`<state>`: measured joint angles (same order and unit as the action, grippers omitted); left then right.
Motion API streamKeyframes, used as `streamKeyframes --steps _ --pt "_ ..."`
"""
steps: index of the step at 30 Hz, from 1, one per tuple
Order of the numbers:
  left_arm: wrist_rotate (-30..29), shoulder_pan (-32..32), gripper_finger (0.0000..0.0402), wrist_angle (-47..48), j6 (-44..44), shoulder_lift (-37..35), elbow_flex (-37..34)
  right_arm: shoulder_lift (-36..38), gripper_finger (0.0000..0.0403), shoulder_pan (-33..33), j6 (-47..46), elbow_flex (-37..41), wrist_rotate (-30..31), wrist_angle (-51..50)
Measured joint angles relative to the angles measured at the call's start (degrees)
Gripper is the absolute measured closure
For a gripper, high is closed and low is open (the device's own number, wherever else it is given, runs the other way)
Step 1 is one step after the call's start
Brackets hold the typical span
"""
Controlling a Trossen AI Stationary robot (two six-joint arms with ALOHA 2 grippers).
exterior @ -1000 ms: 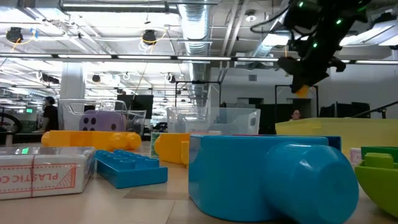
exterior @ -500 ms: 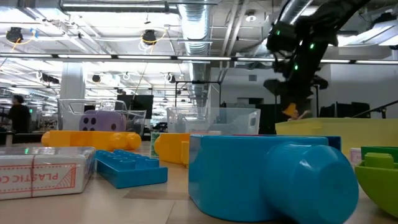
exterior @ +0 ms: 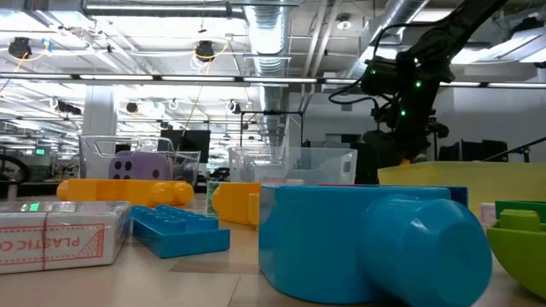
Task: Pick & Place Toys
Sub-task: Put the yellow game piece into the yellow bin
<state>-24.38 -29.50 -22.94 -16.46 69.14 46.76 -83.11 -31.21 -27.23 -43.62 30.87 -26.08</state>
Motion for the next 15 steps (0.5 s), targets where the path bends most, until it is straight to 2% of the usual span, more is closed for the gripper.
streamKeyframes --steps 15 --pt "0.00 0.00 0.0400 0.00 0.38 0.00 0.00 -0.59 0.0305 -2.03 2.18 0.00 -1.03 1.59"
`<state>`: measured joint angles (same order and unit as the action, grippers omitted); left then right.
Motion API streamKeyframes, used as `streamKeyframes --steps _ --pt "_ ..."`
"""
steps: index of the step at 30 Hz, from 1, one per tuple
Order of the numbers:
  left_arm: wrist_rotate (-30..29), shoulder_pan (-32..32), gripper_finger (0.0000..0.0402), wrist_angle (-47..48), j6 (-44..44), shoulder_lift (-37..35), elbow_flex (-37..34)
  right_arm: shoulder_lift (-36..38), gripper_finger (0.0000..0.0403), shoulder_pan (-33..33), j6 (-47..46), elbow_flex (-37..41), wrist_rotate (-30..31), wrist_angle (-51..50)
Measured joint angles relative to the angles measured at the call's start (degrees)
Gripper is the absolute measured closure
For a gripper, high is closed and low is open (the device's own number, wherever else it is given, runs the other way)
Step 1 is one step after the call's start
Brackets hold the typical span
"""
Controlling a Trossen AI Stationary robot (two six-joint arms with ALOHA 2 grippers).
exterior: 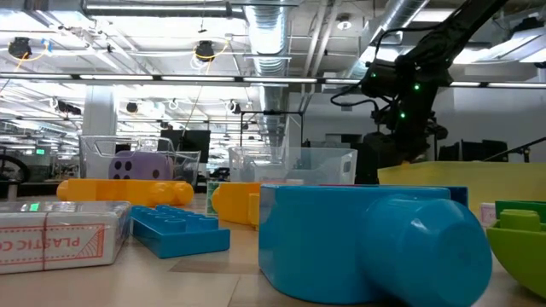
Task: Pick & Place Toys
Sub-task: Put the yellow game piece into the yellow bin, then put the orange deck of cards into the bottom transparent bin
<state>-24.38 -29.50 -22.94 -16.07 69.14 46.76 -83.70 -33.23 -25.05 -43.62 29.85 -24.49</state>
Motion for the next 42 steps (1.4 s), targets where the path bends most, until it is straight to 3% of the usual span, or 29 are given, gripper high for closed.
streamKeyframes --steps 18,31,42 --pt "0.00 0.00 0.0400 0.02 0.04 0.00 0.00 0.00 0.0303 0.50 1.11 0.00 1.74 1.03" --pt "0.00 0.00 0.0396 0.02 0.06 0.00 0.00 0.00 0.0222 2.47 2.40 0.00 6.16 1.78" --pt "0.00 0.00 0.0396 0.22 0.06 0.00 0.00 6.13 0.0216 6.34 2.72 0.00 9.29 0.14"
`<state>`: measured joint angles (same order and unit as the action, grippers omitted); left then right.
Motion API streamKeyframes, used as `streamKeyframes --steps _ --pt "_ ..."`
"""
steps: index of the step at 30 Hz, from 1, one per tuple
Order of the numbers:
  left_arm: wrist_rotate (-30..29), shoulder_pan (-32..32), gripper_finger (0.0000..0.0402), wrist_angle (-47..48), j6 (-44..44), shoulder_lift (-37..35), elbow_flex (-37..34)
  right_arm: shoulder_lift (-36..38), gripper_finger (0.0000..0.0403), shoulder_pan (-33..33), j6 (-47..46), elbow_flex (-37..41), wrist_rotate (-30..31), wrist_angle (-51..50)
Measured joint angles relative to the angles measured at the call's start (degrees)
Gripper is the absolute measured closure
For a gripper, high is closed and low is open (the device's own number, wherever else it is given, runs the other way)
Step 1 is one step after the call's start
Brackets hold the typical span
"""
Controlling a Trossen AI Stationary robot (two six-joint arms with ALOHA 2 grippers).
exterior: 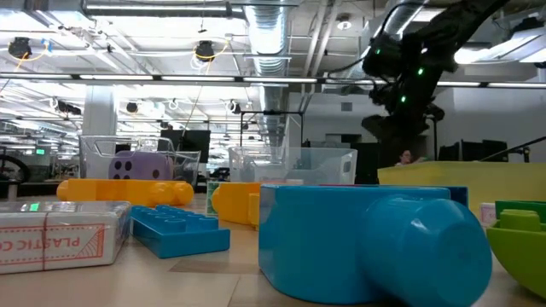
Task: Pick & Place Toys
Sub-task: Put the orange deck of cards into the bottom transparent bin
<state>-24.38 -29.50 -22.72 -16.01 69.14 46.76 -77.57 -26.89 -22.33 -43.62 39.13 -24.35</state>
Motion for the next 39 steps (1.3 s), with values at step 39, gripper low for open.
streamKeyframes --steps 39 --pt "-0.02 0.00 0.0396 0.35 -3.58 0.00 0.02 33.75 0.0228 52.94 11.85 0.00 -11.30 -6.50"
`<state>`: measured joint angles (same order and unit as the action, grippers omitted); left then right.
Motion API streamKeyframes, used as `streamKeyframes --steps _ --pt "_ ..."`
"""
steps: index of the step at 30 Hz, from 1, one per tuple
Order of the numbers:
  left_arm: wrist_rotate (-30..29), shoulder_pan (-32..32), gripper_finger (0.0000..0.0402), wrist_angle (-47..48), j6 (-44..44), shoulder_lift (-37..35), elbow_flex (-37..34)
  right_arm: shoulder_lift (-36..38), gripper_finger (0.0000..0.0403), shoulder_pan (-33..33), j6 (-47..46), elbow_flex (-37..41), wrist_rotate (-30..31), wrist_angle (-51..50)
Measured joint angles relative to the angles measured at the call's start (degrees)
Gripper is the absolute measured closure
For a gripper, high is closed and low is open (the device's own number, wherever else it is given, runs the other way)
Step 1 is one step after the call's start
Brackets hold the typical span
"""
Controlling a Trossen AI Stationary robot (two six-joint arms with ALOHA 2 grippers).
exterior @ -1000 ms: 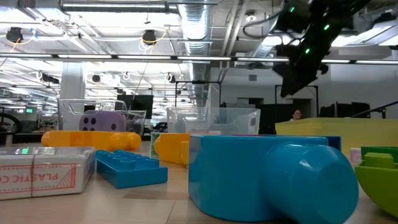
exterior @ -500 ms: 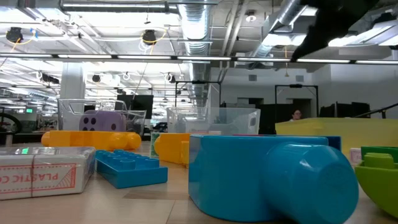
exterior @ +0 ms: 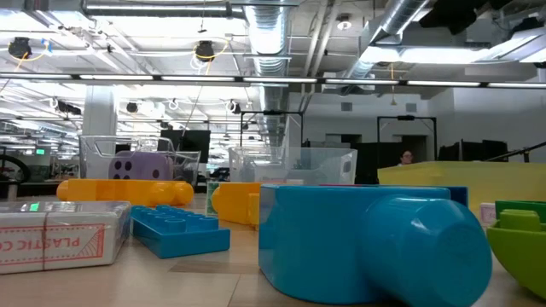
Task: Pick & Place Toys
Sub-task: Put the orange deck of cards into the bottom transparent bin
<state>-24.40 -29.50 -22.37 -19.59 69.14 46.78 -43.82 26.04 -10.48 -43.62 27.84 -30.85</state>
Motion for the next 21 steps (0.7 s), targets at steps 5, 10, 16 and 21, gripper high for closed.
streamKeyframes --steps 5,10,16,21 --pt "0.00 -0.01 0.0396 0.02 -0.06 0.00 0.00 0.07 0.0228 1.01 0.00 0.00 2.15 -0.18" --pt "0.00 -0.18 0.0387 0.58 0.36 0.00 0.00 0.07 0.0228 0.96 -0.01 0.00 2.27 -0.15" --pt "3.64 -2.35 0.0291 0.99 2.30 0.48 0.02 0.07 0.0228 0.94 0.00 0.00 2.27 -0.15" --pt "0.59 -5.63 0.0177 0.72 2.54 1.90 0.02 0.07 0.0228 0.94 -0.02 0.00 2.27 -0.20"
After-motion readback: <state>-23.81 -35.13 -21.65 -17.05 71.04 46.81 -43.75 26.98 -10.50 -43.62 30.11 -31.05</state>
